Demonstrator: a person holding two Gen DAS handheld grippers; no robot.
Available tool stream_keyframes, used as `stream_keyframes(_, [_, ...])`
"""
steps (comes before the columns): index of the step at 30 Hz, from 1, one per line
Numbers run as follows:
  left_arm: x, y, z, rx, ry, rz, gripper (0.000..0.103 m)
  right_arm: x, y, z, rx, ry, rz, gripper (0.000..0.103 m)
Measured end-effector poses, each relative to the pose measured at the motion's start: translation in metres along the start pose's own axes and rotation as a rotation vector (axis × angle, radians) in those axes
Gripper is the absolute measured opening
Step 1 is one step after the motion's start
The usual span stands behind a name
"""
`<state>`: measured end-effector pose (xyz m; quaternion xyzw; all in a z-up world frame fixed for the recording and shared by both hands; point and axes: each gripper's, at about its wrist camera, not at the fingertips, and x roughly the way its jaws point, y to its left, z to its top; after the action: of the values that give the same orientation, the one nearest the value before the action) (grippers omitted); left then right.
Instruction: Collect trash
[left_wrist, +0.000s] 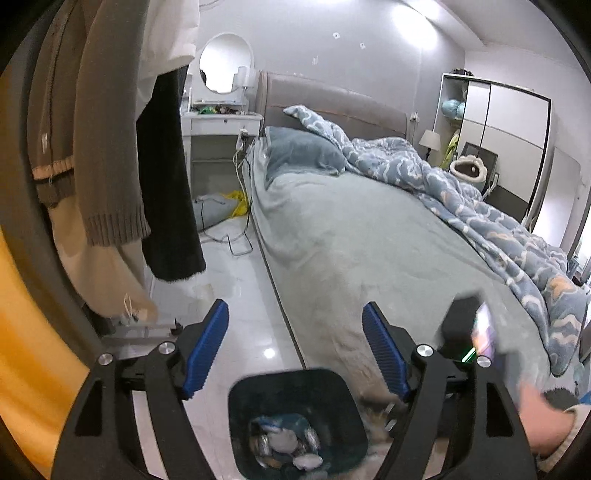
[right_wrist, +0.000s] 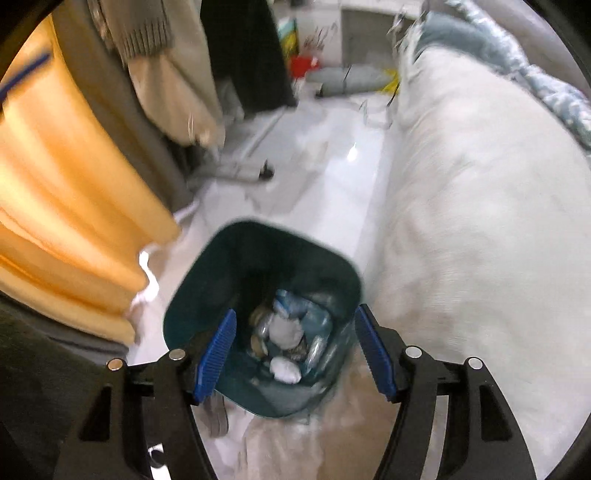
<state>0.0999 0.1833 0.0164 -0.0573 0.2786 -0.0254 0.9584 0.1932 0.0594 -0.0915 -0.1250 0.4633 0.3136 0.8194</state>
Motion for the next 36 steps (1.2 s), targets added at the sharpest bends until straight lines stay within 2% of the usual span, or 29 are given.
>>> stream_keyframes(4, [-0.013,-0.017,-0.014,0.024,0.006,0.013,0.085,-0.051,-0.010,-0.008,0.035,-0.124,-0.043,0.068])
stream_keyframes(6, [-0.020,-0.028,-0.017,0.033,-0.010,0.019,0.095,-0.073,-0.017,-0.014,0.052,-0.172,-0.066,0.070])
stream_keyframes(11, [-0.033,-0.044,-0.026,0.028,-0.014,0.037,0.099,-0.126,-0.037,-0.033,0.099,-0.278,-0.123,0.078])
stream_keyframes(14, [-0.039,-0.051,-0.034,0.012,-0.004,0.078,0.100,-0.158,-0.047,-0.046,0.122,-0.332,-0.155,0.082])
stream_keyframes(21, [-0.070,-0.065,-0.047,0.015,-0.086,0.111,0.100,-0.225,-0.062,-0.093,0.166,-0.446,-0.226,0.092])
stream_keyframes(26, [-0.084,-0.078,-0.060,0.036,-0.090,0.120,0.100,-0.254,-0.066,-0.123,0.205,-0.489,-0.261,0.100])
stream_keyframes(29, [-0.087,-0.083,-0.069,0.048,-0.086,0.106,0.100,-0.266,-0.066,-0.142,0.202,-0.492,-0.256,0.100])
stream_keyframes(32, [-0.088,-0.087,-0.073,0.040,-0.081,0.081,0.100,-0.266,-0.063,-0.156,0.181,-0.488,-0.252,0.100])
stream_keyframes(36, [-0.081,-0.093,-0.077,0.062,-0.070,0.088,0.100,-0.264,-0.062,-0.167,0.173,-0.500,-0.246,0.100])
